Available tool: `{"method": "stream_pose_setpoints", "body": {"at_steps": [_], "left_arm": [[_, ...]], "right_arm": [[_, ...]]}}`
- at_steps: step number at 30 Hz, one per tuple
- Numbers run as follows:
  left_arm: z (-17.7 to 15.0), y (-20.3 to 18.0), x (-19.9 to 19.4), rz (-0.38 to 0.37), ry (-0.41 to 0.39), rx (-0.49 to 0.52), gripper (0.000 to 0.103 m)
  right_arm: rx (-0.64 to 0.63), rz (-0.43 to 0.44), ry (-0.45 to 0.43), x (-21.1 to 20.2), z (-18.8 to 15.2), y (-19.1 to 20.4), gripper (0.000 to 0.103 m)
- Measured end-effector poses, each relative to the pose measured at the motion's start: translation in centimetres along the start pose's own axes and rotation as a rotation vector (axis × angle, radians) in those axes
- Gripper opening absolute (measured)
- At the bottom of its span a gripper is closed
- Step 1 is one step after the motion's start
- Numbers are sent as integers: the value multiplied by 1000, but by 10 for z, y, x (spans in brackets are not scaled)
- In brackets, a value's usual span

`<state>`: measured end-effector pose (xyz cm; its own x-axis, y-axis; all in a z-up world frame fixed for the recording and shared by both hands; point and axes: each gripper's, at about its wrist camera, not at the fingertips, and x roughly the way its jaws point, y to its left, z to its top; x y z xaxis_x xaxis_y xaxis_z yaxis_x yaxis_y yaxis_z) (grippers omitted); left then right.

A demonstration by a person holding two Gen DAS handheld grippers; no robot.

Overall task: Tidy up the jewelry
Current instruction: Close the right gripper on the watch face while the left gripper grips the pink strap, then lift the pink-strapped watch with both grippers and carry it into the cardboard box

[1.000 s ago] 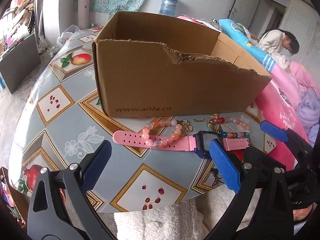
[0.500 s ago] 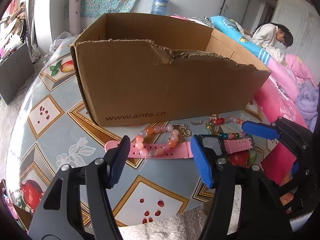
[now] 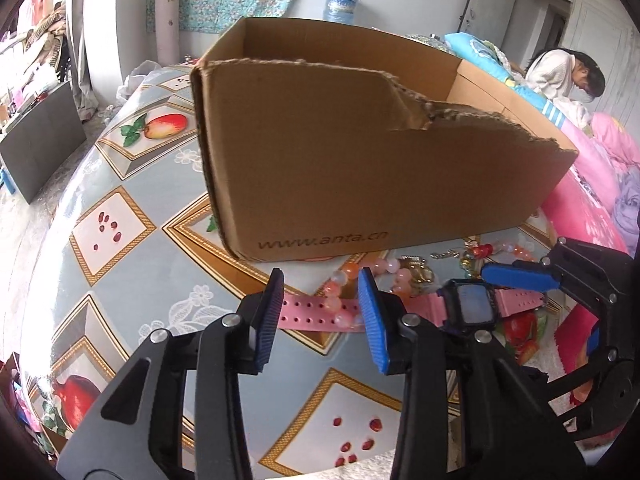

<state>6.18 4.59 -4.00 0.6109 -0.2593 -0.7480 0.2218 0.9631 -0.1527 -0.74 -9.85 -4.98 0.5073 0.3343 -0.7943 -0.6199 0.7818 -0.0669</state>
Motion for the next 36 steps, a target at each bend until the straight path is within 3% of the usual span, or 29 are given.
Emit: {"method": "stream_pose_setpoints", "body": {"at_steps": [7,10,14,23,28,36], "left_arm": [[3,12,5,39,-2,-24,37],[7,15,7,65,-6,-38,37],[8,18,7,74,-5,-49,35],[8,29,6,122,-6,-76,35],[5,31,-8,82,-33,-83,35],[-18,-6,-40,-69,-19,121,35]], "right_arm": [[-22,-25,31,8,4,5,58],[-39,-25,43,8,8,8,49],[-52,-13,56,5,11,11,49],[-94,-13,69,-13,-7,27,45],[104,161,107,-16,-4,-12,45],[267,426,206,-13,-6,-48,45]]}}
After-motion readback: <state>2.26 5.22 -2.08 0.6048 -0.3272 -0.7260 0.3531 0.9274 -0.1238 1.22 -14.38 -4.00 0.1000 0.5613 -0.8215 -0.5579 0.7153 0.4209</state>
